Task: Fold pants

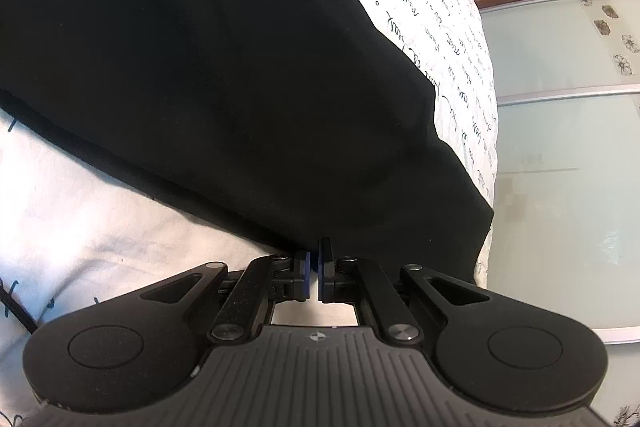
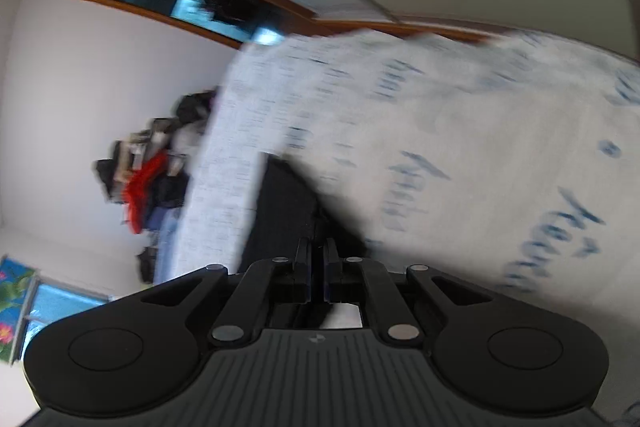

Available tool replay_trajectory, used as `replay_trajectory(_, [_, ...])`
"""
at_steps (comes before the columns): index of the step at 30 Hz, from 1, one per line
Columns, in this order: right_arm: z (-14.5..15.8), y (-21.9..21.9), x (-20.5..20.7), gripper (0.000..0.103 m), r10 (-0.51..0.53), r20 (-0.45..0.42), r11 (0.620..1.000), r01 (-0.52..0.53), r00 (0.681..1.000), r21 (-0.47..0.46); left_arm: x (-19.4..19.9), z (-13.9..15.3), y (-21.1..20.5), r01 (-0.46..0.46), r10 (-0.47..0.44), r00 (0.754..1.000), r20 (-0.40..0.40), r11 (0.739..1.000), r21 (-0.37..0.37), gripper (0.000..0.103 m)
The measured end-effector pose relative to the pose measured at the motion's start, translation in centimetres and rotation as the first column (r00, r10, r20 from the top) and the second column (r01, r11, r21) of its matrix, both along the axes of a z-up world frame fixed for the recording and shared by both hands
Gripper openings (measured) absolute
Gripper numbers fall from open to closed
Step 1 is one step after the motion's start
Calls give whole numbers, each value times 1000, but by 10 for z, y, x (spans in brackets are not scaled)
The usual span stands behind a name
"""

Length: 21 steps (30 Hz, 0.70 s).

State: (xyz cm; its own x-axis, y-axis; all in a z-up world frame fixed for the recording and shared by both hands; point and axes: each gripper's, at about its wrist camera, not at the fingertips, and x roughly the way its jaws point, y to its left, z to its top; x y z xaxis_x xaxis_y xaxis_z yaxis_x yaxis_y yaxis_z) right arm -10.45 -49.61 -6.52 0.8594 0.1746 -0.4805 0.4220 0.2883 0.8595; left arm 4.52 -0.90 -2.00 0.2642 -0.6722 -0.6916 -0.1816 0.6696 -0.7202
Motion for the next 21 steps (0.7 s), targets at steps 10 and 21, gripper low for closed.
replay_trajectory(10, [1, -3, -8, 5, -24, -35, 1000, 23, 999, -20, 2, -2, -2, 7, -7, 1000, -12, 999, -34, 17])
replay_trajectory(21, [1, -9, -20, 7, -55, -53, 998, 55, 997, 17, -2, 6, 5, 86, -86, 996, -1, 992, -90, 36])
